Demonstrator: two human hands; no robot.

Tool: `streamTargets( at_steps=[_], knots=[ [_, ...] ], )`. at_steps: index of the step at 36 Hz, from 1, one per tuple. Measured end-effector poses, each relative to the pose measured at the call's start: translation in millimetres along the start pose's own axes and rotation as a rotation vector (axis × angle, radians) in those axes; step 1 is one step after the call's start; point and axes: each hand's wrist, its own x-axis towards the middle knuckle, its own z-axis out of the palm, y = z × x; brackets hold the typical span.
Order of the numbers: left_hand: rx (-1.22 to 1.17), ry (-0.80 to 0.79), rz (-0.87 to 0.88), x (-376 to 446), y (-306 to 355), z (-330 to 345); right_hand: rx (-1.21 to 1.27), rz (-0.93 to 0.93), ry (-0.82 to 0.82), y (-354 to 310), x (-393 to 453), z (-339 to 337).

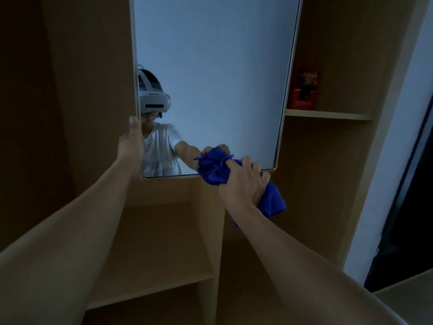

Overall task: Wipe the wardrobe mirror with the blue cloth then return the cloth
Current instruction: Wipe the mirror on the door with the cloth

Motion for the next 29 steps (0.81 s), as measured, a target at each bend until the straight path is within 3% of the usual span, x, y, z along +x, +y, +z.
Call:
streamTargets(
  at_steps=[9, 15, 21, 24, 29],
  knots=[
    [0.164, -0.052, -0.041, 8.8, -1.3, -8.3, 0.256, 0.057, 0.105, -16.6, -22.9, 5.4],
    [0.182, -0.084, 0.003, 10.8, -2.2, -10.7, 0.464, -0.077, 0.109, -46.0, -22.6, -12.7],
    [0.125, -0.145, 0.036, 10.9, -5.4, -12.6, 0.693, -0.140, 0.366, -83.6, 5.8, -51.0],
    [0.085, -0.196, 0.035, 11.3, -5.3, -17.1, 0.609, -0.271, 0.449, -94.5, 23.0, -51.6],
    [0.058, -0.242, -0.041, 5.7, 0.9, -19.1, 0.250, -0.501, 0.313, -98.0, 29.3, -18.0]
  ],
)
